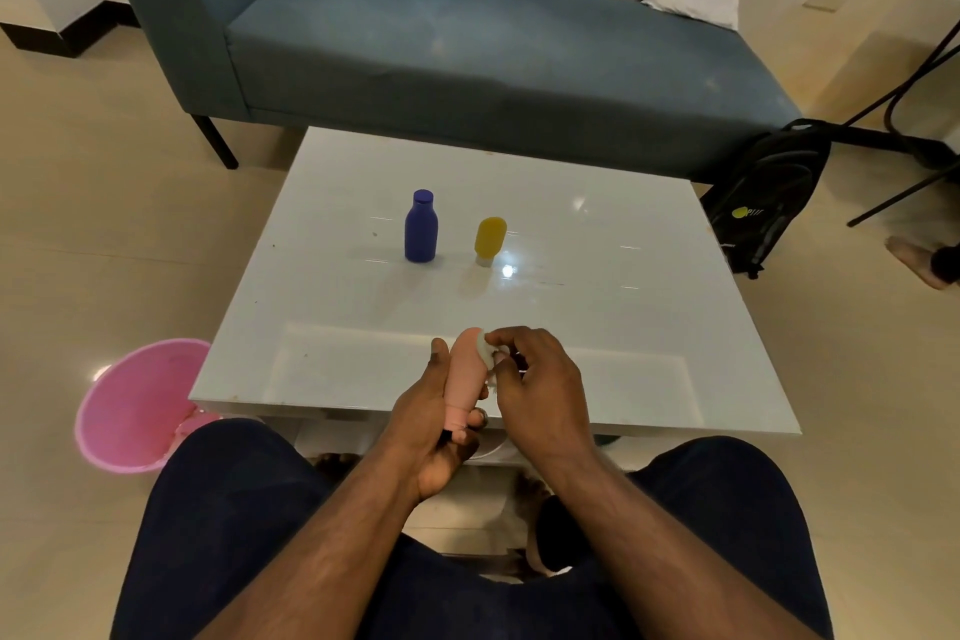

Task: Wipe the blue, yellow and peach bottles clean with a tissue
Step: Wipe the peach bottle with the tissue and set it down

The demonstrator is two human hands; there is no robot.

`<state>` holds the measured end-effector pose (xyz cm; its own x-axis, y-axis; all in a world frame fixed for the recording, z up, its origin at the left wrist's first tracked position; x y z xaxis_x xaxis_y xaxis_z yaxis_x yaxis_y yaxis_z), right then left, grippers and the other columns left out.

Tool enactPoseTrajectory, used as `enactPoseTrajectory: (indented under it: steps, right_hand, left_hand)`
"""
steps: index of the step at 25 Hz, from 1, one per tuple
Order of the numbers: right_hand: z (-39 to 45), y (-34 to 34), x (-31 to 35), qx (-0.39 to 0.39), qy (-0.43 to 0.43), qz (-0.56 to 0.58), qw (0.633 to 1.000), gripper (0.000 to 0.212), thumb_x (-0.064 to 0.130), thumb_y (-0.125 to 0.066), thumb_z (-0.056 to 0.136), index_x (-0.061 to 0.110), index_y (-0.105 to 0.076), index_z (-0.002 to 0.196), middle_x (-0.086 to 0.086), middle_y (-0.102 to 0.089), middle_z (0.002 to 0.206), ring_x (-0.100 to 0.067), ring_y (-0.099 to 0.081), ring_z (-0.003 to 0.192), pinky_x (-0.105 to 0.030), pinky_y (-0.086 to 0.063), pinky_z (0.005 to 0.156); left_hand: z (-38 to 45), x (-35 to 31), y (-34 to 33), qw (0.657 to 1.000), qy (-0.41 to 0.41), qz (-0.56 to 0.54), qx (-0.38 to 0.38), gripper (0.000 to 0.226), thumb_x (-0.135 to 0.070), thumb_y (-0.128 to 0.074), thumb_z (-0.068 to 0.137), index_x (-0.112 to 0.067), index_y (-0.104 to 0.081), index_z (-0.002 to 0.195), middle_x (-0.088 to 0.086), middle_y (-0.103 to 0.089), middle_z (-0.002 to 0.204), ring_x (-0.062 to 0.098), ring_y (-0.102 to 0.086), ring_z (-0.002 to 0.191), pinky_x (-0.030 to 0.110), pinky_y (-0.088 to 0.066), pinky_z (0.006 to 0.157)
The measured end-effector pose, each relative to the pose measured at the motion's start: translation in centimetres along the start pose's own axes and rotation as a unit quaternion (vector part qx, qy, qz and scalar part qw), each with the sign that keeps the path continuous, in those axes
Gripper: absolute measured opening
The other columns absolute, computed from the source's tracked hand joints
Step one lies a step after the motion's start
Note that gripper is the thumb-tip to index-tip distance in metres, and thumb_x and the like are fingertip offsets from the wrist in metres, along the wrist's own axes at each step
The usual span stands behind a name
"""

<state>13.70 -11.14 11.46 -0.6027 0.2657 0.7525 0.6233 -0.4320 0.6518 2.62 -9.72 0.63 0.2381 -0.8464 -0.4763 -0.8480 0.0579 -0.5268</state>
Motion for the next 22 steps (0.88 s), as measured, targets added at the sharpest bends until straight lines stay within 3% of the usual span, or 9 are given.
enactPoseTrajectory:
  steps: [3, 6, 10, 14, 16, 20, 22]
  right_hand:
    - [-2.2, -1.2, 0.4, 0.033, 0.021, 0.006, 0.999, 0.020, 0.010, -0.054, 0.092, 0.023, -0.066, 0.101, 0.010, -0.058, 0.100, 0.003, -0.054, 0.091, -0.005, -0.042, 0.073]
    - [-0.8, -0.6, 0.0, 0.017, 0.012, -0.011, 1.000, 0.019, 0.012, -0.056, 0.091, 0.024, -0.067, 0.101, 0.012, -0.060, 0.101, 0.001, -0.055, 0.089, -0.007, -0.043, 0.074]
    - [0.1, -0.7, 0.5, 0.016, 0.014, -0.020, 1.000, 0.023, 0.011, -0.053, 0.092, 0.023, -0.067, 0.106, 0.011, -0.059, 0.104, 0.003, -0.054, 0.090, -0.004, -0.040, 0.076]
    - [-4.3, -2.6, 2.4, 0.056, 0.077, 0.001, 0.995, 0.027, 0.003, -0.054, 0.089, 0.017, -0.068, 0.107, 0.007, -0.057, 0.102, -0.002, -0.055, 0.091, -0.010, -0.045, 0.078]
    - [-4.7, -2.7, 2.5, 0.062, 0.093, 0.014, 0.994, 0.027, 0.002, -0.056, 0.088, 0.017, -0.069, 0.106, 0.007, -0.058, 0.100, -0.002, -0.055, 0.090, -0.010, -0.045, 0.076]
    - [-3.2, -2.1, 1.1, 0.044, 0.039, -0.013, 0.998, 0.026, 0.006, -0.055, 0.089, 0.020, -0.068, 0.106, 0.008, -0.058, 0.098, -0.002, -0.055, 0.089, -0.008, -0.043, 0.076]
    - [-4.3, -3.0, 2.4, 0.068, 0.076, -0.026, 0.994, 0.027, 0.004, -0.055, 0.088, 0.019, -0.068, 0.106, 0.008, -0.057, 0.100, -0.003, -0.055, 0.090, -0.011, -0.045, 0.077]
  left_hand:
    - [0.5, 0.3, -0.1, 1.000, 0.013, -0.008, 0.027, 0.064, -0.064, -0.056, 0.088, -0.007, -0.063, 0.116, 0.008, -0.068, 0.074, 0.010, -0.050, 0.045, 0.017, -0.040, 0.032]
    - [0.6, 0.7, 0.1, 0.999, 0.031, -0.009, 0.033, 0.064, -0.061, -0.062, 0.088, -0.007, -0.064, 0.122, 0.010, -0.064, 0.083, 0.015, -0.055, 0.053, 0.022, -0.043, 0.036]
    - [-0.1, 0.4, -0.8, 0.996, 0.033, -0.062, 0.051, 0.049, -0.050, -0.059, 0.094, -0.010, -0.068, 0.121, 0.013, -0.073, 0.103, 0.028, -0.067, 0.098, 0.041, -0.059, 0.071]
    - [-0.1, -0.5, -0.4, 0.988, 0.016, -0.138, 0.061, 0.045, -0.045, -0.055, 0.098, -0.010, -0.069, 0.122, 0.013, -0.073, 0.114, 0.027, -0.072, 0.101, 0.044, -0.057, 0.085]
    - [0.2, -0.9, 0.0, 0.987, -0.002, -0.145, 0.061, 0.037, -0.038, -0.055, 0.099, -0.018, -0.068, 0.126, 0.013, -0.075, 0.112, 0.028, -0.075, 0.098, 0.044, -0.059, 0.080]
    - [0.5, -1.2, 0.1, 0.988, -0.019, -0.140, 0.058, 0.033, -0.032, -0.052, 0.102, -0.028, -0.065, 0.131, 0.015, -0.077, 0.107, 0.028, -0.077, 0.089, 0.045, -0.062, 0.071]
    - [0.7, -1.2, 0.4, 0.988, -0.022, -0.144, 0.055, 0.035, -0.033, -0.052, 0.102, -0.027, -0.063, 0.134, 0.016, -0.076, 0.109, 0.030, -0.077, 0.091, 0.044, -0.063, 0.070]
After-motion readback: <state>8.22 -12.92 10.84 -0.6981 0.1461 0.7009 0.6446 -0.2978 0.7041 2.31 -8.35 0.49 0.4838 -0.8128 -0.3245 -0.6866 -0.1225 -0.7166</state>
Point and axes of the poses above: each hand's wrist, its own z-axis towards the middle knuckle, its own y-axis out of the back of the hand, x = y × z, the point moved 10 cm from there along z, towards the middle knuckle
